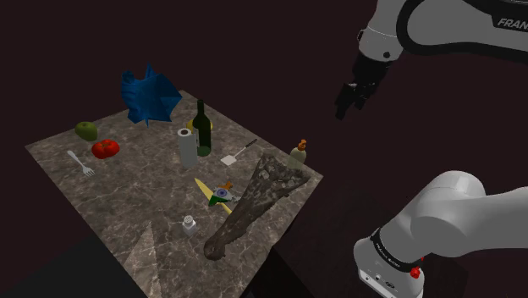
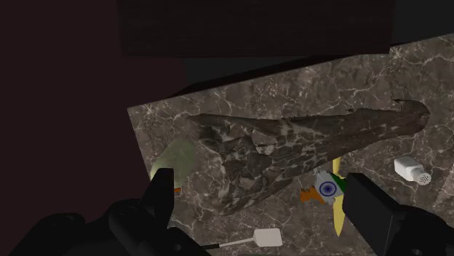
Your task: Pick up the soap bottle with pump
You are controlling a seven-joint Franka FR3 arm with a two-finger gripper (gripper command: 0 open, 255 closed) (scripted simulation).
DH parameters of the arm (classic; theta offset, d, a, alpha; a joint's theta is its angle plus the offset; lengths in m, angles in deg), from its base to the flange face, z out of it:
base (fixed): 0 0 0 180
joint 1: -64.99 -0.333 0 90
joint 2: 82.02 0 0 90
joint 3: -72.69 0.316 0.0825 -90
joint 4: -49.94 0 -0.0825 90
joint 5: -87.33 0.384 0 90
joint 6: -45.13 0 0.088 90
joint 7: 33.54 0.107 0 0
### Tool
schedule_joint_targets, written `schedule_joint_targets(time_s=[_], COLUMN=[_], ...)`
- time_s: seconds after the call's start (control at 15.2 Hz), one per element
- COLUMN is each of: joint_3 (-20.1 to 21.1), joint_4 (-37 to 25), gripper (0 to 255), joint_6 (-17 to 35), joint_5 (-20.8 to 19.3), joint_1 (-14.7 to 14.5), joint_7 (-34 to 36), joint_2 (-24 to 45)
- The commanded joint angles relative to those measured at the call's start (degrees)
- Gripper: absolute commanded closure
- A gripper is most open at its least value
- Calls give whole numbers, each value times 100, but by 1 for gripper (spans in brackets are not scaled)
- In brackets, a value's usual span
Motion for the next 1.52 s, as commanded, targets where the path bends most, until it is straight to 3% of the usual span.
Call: schedule_joint_targets(time_s=[0.0, 0.73, 1.45], joint_3=[0, -478, -902], joint_4=[0, 617, 229], gripper=[0, 0, 0], joint_6=[0, 2173, 4126], joint_5=[0, -403, -570], joint_1=[0, 292, 541], joint_7=[0, -310, -616], joint_2=[0, 1543, 3855])
